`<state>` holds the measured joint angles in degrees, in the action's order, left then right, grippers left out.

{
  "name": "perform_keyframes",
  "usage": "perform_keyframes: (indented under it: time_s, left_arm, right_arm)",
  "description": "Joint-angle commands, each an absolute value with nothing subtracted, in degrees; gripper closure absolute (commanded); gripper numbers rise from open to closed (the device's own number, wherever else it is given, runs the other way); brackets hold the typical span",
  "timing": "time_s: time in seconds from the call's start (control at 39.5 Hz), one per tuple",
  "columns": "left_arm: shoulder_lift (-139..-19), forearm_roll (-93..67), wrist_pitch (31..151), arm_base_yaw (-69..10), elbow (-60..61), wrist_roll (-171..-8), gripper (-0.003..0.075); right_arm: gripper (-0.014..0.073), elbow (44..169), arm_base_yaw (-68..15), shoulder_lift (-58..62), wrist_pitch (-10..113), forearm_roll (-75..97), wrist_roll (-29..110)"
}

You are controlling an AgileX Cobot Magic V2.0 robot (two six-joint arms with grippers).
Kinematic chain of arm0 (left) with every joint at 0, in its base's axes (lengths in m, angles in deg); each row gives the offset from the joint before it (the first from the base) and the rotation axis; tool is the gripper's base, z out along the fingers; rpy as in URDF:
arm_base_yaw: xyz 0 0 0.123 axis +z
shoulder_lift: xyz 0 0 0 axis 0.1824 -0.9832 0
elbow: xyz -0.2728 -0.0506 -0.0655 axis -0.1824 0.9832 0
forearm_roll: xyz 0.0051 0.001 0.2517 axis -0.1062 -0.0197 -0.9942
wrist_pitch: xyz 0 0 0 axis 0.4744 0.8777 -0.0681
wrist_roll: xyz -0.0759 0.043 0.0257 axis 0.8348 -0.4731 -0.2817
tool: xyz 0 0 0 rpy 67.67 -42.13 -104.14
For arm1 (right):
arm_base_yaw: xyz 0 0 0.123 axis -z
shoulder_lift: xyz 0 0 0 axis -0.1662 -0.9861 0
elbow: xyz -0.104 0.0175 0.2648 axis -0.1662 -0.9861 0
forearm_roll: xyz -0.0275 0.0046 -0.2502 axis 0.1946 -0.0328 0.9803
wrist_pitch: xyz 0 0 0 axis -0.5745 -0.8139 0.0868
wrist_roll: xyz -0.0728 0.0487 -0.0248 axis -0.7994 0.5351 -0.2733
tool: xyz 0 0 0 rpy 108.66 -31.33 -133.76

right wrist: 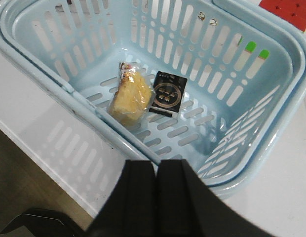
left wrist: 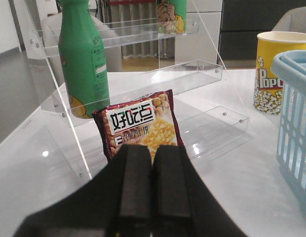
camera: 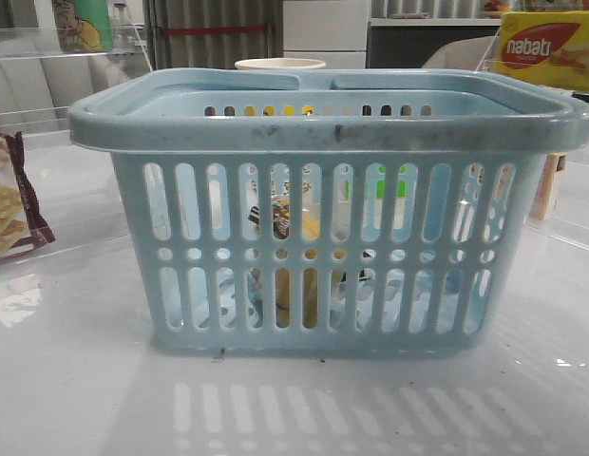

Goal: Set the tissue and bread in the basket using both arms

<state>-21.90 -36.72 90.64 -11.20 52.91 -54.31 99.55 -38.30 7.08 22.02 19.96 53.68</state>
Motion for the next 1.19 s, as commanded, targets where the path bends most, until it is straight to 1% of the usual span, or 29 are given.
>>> perform_keyframes:
  time_s: [0.0, 0.25, 0.46, 1.17]
  left_arm:
    - [-20.4, -36.0, 82.7, -11.1, 53.2, -54.2, 0.0629]
    - [-19.6, -35.9, 76.6, -10.4, 58.2, -54.2, 0.0629]
    - [-19.6, -35.9, 77.0, -8.7, 58.0, -54.2, 0.0629]
    - [-19.8, -35.9, 77.0, -9.3, 58.0, -54.2, 0.0629]
  right_arm:
    - [0.0537, 101.0, -38.3, 7.9, 25.5, 20.0, 53.3]
    - [0.0537, 101.0, -38.3, 7.9, 25.3, 20.0, 53.3]
    - [0.0537, 101.0, -38.3, 7.9, 25.3, 20.0, 53.3]
    - [0.0537, 101.0, -38.3, 7.9, 25.3, 20.0, 53.3]
